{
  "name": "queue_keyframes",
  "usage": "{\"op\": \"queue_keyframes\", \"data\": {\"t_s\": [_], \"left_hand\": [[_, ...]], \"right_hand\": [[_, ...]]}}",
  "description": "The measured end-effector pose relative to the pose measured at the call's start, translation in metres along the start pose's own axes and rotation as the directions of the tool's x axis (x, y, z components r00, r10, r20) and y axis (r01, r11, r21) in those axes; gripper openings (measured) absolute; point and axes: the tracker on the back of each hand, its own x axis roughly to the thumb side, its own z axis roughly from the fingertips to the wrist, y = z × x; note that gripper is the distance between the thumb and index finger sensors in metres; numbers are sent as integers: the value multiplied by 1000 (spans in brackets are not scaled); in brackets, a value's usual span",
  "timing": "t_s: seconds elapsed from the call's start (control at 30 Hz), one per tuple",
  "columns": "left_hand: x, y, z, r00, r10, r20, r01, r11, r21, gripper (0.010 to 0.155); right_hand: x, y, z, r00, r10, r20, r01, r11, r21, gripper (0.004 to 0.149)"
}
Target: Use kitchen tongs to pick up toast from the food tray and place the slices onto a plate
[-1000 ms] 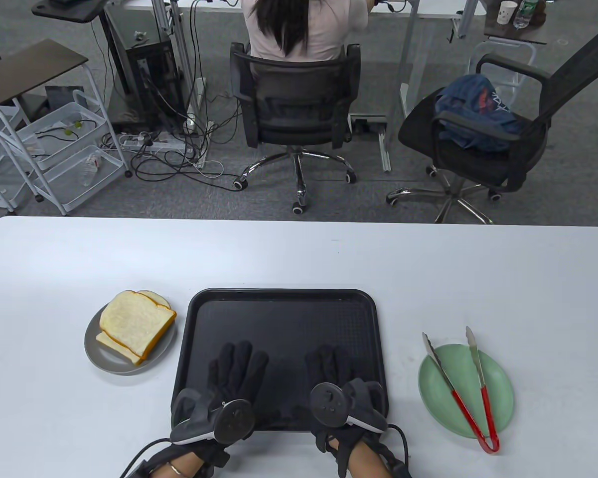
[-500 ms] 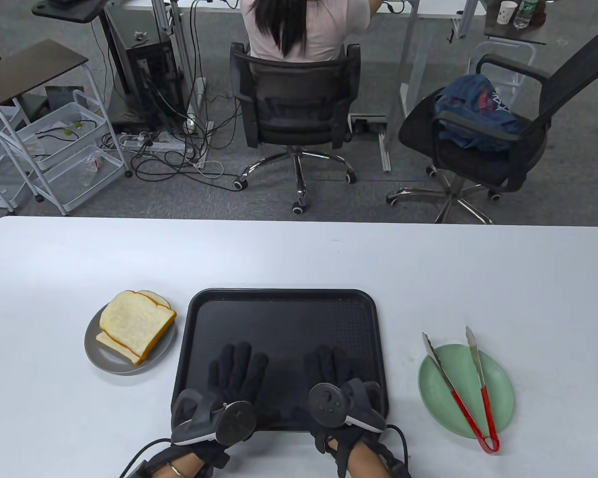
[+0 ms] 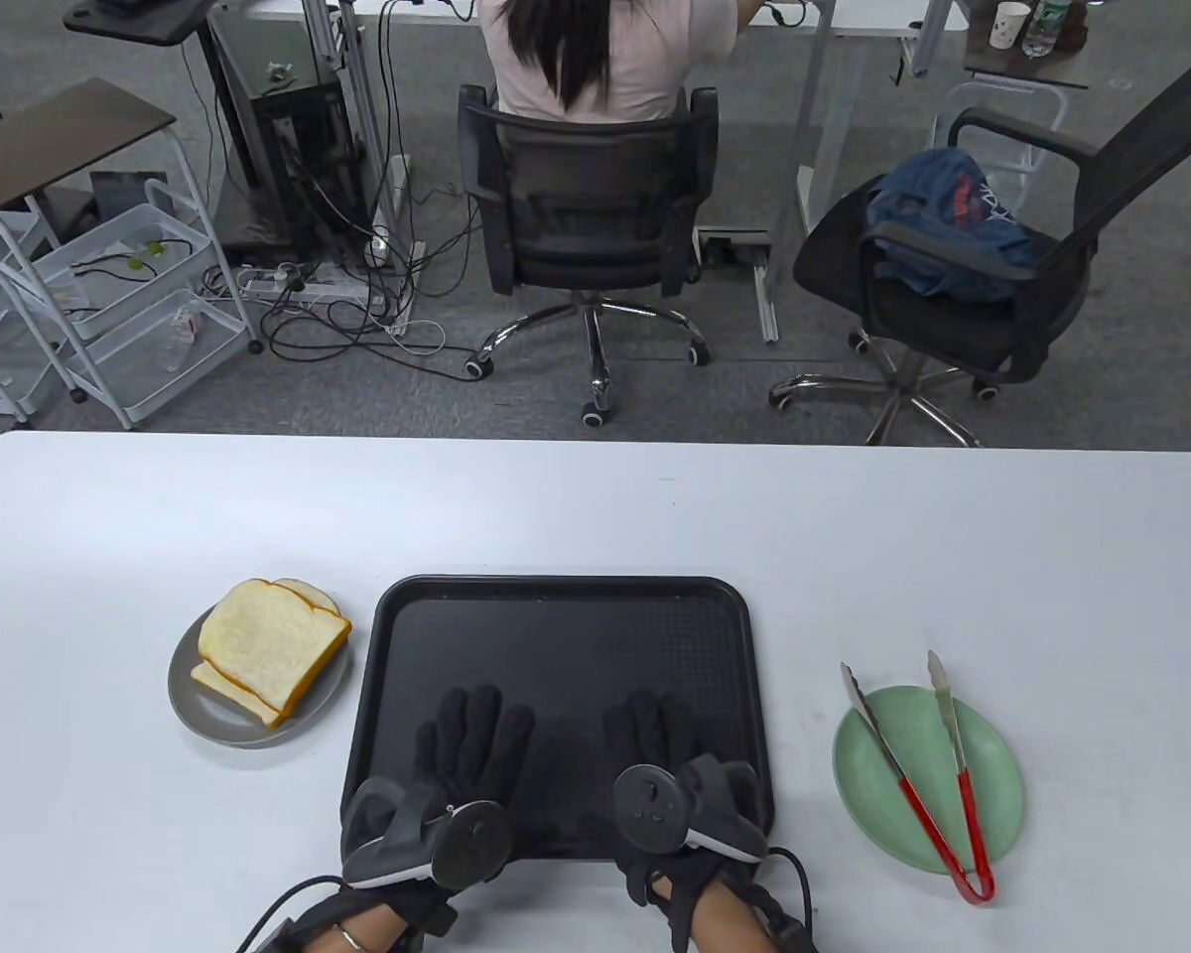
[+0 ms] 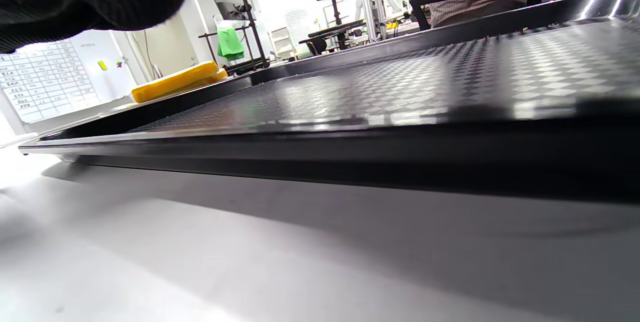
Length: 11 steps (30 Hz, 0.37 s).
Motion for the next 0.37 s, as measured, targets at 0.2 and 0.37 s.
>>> {"op": "queue_keyframes", "data": {"t_s": [0.2,0.37], "left_hand": [[1,0,0,1000,0,4,0,1000,-8,105],[1,-1,0,1000,1,8,-1,1000,-14,105]], "right_hand": [[1,0,0,1000,0,3,0,1000,4,101],[1,1,0,1000,1,3,-1,1000,13,102]]}}
